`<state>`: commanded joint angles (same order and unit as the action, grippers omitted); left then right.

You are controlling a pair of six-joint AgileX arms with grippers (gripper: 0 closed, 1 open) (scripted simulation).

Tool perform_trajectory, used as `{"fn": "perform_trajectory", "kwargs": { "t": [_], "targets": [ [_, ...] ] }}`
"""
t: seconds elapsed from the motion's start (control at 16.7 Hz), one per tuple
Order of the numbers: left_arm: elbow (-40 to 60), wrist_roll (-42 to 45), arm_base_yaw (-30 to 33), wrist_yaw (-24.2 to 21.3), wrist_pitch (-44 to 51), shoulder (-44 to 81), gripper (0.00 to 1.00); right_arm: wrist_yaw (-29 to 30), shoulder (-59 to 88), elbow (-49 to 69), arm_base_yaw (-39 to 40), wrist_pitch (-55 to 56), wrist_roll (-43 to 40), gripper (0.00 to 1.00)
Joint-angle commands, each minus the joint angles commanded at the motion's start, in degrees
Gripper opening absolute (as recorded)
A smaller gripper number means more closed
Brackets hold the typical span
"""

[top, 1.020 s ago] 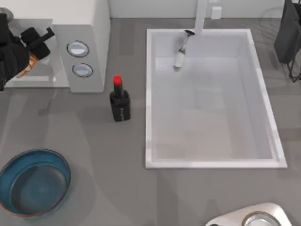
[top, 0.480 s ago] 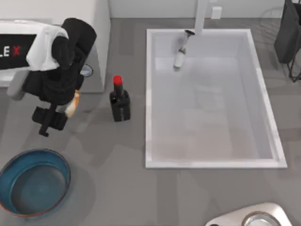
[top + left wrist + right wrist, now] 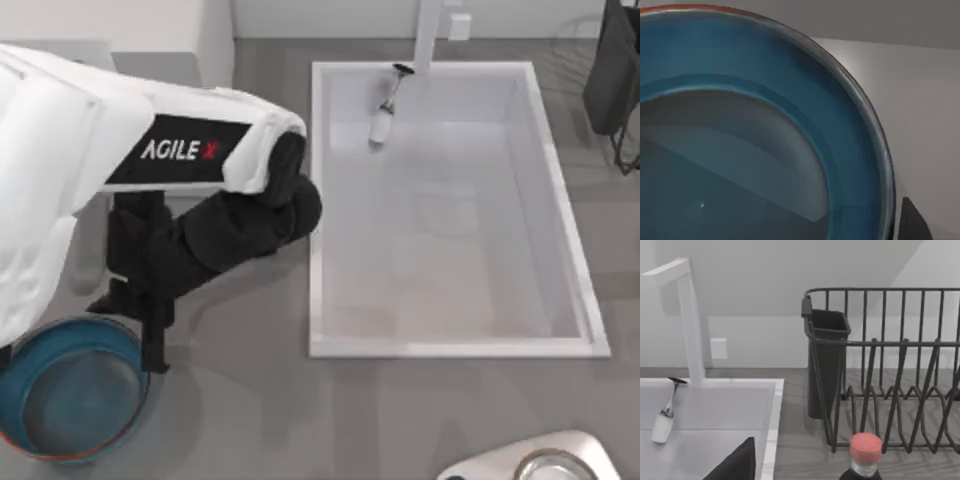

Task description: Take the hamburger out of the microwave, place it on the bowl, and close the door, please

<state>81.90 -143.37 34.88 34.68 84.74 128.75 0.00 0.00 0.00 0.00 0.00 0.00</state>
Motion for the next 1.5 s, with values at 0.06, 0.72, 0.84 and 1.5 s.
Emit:
{"fn": "perform_trajectory", "kwargs": {
  "t": [0.06, 0.72, 0.84, 1.5],
  "targets": [
    [-0.3, -4.19, 1.09, 1.38, 4.0, 1.74, 0.0, 0.0, 0.0, 0.0, 0.0, 0.0, 0.0, 1.0],
    [-1.26, -16.39, 3.98, 5.84, 15.13, 8.53, 0.0, 0.0, 0.0, 0.0, 0.0, 0.0, 0.0, 1.0],
    [-1.5, -16.18, 3.74, 6.33, 15.0, 8.29, 0.0, 0.0, 0.0, 0.0, 0.0, 0.0, 0.0, 1.0],
    [-6.25, -13.45, -0.39, 14.88, 10.22, 5.99, 0.0, 0.0, 0.0, 0.0, 0.0, 0.0, 0.0, 1.0]
  ]
}}
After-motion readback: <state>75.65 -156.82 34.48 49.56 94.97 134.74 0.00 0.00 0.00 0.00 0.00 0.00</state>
